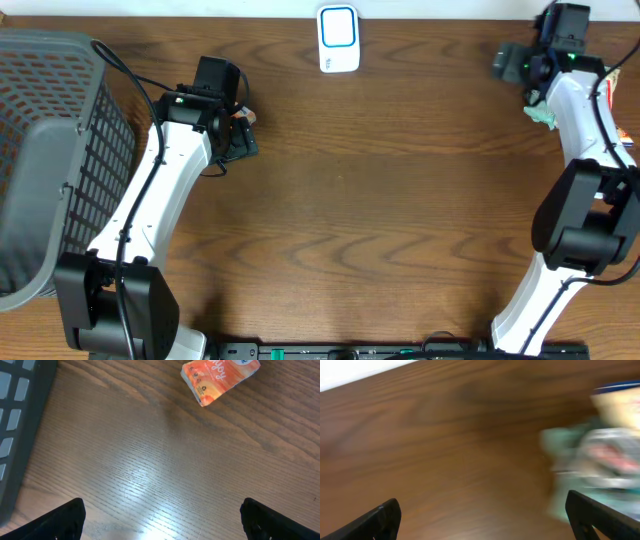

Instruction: Scan the item barcode

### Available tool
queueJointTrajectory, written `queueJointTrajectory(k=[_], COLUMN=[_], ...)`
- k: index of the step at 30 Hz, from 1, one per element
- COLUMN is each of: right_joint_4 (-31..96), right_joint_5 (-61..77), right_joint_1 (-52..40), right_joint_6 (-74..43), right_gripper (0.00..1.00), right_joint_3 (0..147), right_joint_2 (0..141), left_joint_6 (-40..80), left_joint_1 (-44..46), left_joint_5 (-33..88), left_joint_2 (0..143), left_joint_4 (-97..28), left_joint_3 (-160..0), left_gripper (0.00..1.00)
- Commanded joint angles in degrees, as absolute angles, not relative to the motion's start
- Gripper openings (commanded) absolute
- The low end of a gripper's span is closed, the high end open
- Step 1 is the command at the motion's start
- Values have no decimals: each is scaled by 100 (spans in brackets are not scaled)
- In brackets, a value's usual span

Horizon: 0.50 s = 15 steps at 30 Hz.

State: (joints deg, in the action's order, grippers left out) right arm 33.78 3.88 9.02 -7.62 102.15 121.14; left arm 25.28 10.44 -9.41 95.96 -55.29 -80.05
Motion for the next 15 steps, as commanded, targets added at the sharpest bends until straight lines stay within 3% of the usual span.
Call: queueJointTrajectory(k=[1,3,15], right_joint_4=[3494,3677,3006], right_joint_5=[2665,3188,2936], right_joint_1=[598,294,-1441], right_joint_6=[-768,-794,-1398], right_gripper=[99,99,99], right_joint_3=[10230,10226,10208], right_joint_2=[12151,12151,12154], left_joint_6=[2495,2495,2495], left_joint_1=[1031,1031,1031], left_joint_5=[-1057,-1057,-1057], left_joint_2=[9625,9625,9625], left_joint_4=[-5544,-5544,-5544], left_joint_3=[-7972,-7972,-7972], left_gripper=[98,98,98])
